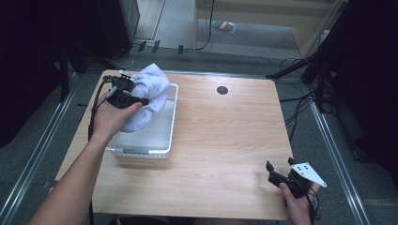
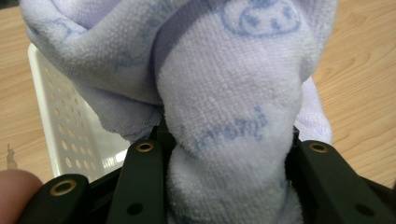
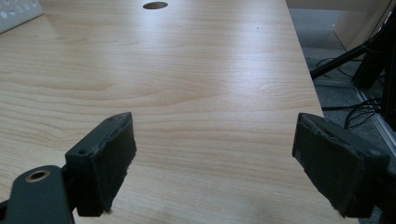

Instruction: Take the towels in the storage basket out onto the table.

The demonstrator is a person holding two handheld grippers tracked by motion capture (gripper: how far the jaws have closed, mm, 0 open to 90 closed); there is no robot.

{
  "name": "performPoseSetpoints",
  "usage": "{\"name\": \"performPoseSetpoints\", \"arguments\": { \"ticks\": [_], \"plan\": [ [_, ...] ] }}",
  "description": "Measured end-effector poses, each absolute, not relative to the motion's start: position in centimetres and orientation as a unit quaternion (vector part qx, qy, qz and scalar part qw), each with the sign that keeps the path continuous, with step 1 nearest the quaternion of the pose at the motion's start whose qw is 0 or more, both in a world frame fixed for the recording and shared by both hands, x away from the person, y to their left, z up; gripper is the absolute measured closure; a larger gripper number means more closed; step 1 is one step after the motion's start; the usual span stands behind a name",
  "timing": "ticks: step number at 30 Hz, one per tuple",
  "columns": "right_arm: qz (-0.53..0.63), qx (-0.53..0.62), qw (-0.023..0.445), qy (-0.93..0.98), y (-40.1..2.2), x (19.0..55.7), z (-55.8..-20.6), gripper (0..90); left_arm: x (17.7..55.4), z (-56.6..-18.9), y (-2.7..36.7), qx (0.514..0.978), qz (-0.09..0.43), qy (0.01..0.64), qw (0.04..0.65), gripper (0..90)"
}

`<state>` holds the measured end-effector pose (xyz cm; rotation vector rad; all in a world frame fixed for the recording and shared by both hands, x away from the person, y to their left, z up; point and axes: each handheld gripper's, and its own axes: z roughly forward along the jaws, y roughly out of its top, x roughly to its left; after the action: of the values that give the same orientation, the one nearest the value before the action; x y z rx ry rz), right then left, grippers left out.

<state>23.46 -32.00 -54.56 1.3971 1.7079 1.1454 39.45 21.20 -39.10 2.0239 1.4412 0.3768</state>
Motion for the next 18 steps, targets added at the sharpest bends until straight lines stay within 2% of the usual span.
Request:
{"name": "performPoseSetpoints", "arguments": {
  "ticks": [18],
  "plan": [
    [0.437,0.531,0.323,0.651,-32.0,23.4,-54.6,13.6,39.6,-36.8,16.4,0.781,0.138,0.517,0.322,59.7]
  ]
}}
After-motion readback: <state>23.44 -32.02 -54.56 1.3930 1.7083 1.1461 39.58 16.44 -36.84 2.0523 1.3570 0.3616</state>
